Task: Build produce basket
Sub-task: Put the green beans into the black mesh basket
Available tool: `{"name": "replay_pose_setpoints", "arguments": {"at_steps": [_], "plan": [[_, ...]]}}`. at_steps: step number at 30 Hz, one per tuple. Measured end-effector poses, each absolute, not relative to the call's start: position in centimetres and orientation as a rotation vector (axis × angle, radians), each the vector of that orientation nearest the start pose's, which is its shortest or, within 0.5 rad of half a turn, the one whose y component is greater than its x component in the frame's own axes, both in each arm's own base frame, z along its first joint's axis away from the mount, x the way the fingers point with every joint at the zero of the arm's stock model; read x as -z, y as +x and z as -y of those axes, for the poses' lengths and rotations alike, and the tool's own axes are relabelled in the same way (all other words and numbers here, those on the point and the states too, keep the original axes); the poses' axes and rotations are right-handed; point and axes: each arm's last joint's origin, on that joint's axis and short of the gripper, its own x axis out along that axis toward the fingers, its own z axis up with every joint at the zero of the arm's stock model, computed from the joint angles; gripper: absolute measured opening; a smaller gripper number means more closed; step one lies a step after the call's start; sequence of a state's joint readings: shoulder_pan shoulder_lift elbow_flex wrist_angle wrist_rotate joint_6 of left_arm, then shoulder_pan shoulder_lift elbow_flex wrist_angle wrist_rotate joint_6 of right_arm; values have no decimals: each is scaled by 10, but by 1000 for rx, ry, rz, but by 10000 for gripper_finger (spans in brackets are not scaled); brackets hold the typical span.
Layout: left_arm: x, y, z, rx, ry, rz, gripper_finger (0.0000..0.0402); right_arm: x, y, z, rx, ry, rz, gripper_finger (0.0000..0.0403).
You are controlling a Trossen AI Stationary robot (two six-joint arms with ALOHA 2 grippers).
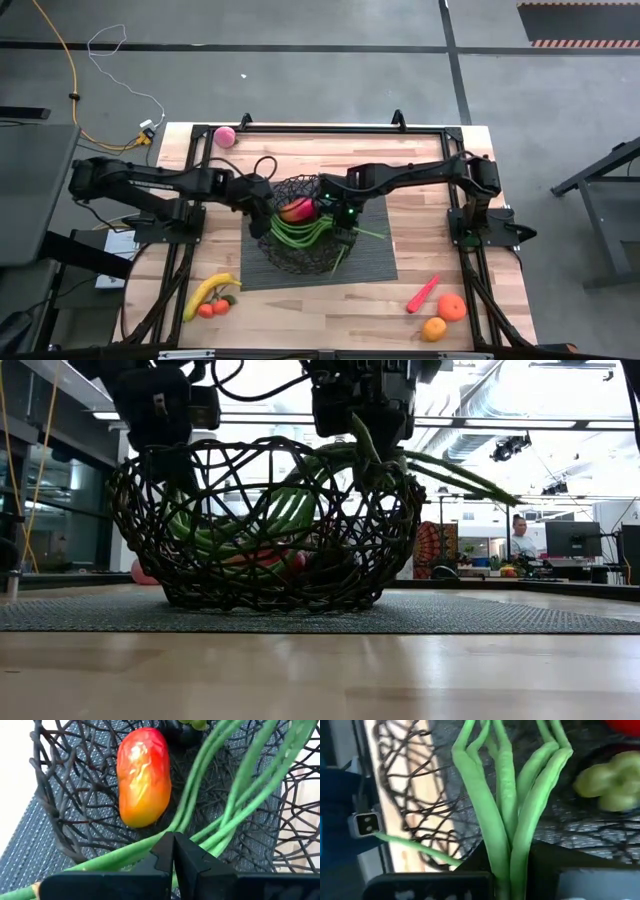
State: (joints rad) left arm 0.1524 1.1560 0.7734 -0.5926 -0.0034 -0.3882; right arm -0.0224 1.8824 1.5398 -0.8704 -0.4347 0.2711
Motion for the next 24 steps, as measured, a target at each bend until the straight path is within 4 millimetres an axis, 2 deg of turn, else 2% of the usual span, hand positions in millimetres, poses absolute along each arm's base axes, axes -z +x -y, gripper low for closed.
{"name": "replay_pose_setpoints", "arguments": {"at_steps": [8,14,24], "plan": [[-227,216,-33,-315,-396,-950,0,-242,383,-29,-327,582,-1270,0],[-227,216,-32,-286,-402,-954,0,-242,381,-39,-365,584,-1292,0],[-201,235,-23,-183,-445,-1083,0,-242,379,-47,-370,598,-1317,0]]}}
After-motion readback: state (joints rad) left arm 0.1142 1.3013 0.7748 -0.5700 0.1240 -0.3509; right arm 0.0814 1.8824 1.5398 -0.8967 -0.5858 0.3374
